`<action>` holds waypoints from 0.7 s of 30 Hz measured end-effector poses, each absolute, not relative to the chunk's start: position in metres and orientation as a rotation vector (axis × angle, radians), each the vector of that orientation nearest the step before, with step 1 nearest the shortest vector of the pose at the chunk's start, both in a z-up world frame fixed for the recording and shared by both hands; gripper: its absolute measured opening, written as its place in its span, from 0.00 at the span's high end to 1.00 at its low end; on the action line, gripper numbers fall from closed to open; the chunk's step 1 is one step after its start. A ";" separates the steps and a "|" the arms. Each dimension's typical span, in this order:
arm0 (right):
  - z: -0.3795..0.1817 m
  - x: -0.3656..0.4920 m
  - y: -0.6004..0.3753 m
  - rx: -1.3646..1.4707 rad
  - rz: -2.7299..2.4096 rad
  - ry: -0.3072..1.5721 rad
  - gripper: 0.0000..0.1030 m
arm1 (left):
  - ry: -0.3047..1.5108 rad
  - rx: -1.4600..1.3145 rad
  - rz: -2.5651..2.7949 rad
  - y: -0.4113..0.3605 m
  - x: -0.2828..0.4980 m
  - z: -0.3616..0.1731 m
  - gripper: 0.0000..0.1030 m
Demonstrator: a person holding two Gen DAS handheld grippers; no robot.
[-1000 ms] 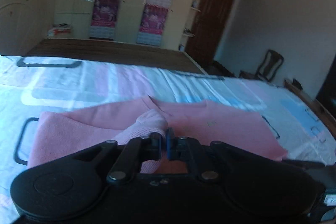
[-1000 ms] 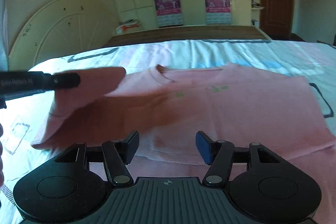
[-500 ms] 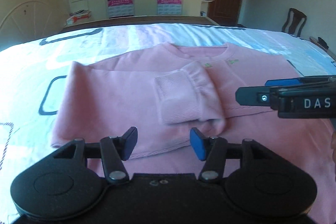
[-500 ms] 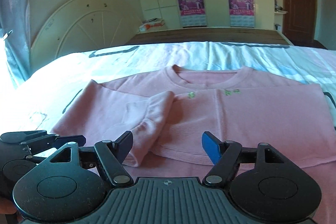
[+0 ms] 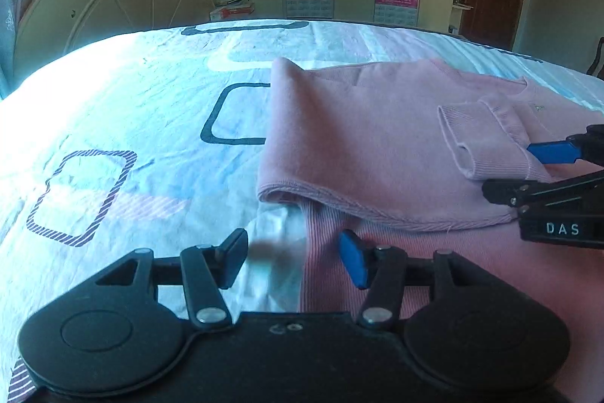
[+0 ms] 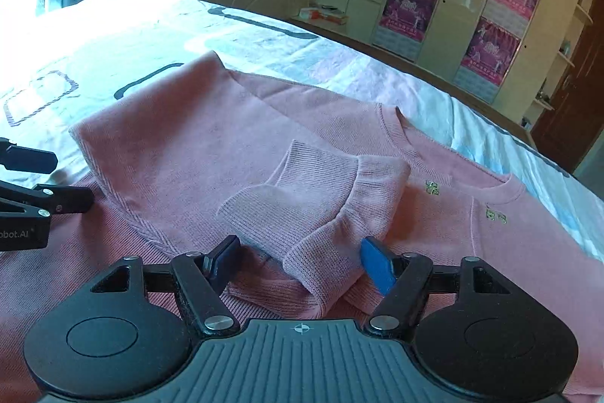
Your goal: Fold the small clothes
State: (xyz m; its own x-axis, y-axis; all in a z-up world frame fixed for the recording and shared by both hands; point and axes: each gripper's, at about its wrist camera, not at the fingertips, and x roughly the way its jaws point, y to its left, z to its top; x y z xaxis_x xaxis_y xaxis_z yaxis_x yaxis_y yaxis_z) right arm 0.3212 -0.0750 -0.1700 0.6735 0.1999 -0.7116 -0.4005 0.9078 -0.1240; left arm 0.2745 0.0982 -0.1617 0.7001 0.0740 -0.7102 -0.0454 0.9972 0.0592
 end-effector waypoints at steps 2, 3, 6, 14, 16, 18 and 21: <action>-0.166 0.325 -0.083 -0.213 0.340 0.763 0.71 | 0.781 0.045 0.077 0.096 0.284 -0.164 0.50; -0.162 0.326 -0.089 -0.168 0.336 0.759 0.79 | 0.774 0.047 0.082 0.094 0.289 -0.164 0.50; -0.141 0.330 -0.113 -0.035 0.298 0.726 0.84 | 0.741 0.051 0.094 0.091 0.298 -0.161 0.52; -0.122 0.335 -0.210 0.203 0.103 0.713 0.94 | 0.746 0.082 0.105 0.081 0.308 -0.169 0.67; -0.135 0.332 -0.227 0.226 0.050 0.758 0.94 | 0.743 0.106 0.094 0.076 0.305 -0.170 0.67; -0.141 0.325 -0.241 0.257 0.030 0.793 0.94 | 0.740 0.129 0.083 0.072 0.303 -0.172 0.68; -0.142 0.318 -0.253 0.337 0.096 0.824 0.90 | 0.738 0.139 0.068 0.070 0.301 -0.173 0.77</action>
